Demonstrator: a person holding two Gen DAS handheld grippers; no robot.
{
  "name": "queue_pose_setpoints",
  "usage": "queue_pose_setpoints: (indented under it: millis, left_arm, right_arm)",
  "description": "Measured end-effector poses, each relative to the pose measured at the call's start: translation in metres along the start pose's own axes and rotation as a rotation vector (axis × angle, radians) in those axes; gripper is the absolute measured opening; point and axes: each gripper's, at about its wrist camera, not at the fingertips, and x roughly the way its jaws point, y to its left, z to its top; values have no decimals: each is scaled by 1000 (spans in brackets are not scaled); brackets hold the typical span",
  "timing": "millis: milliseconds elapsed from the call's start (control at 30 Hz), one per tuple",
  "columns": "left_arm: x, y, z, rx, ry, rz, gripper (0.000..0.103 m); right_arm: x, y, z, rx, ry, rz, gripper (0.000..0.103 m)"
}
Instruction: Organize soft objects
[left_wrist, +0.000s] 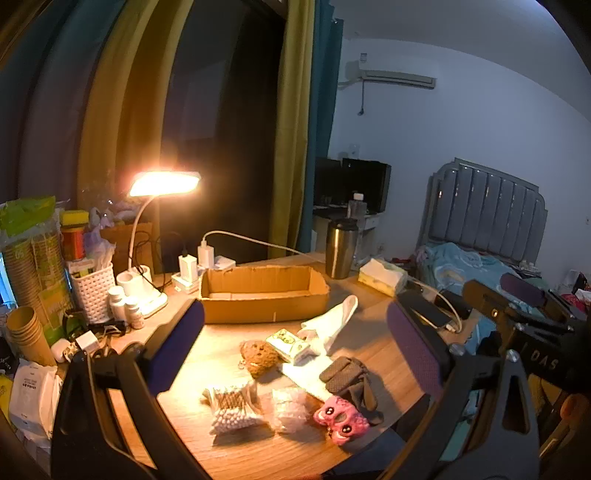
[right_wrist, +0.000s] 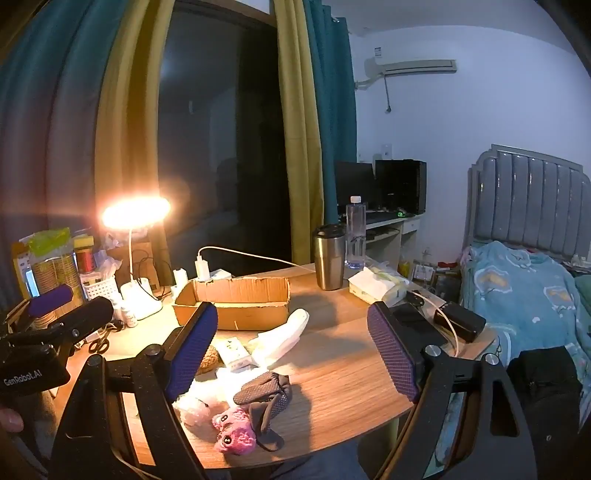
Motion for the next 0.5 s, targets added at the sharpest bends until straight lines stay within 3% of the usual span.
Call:
queue_pose_setpoints:
  millis: [500]
  left_arm:
    - [-1,-1,0,-9,-6,-3,100]
  right_arm:
    - [1,-2,0,6,9,2,86]
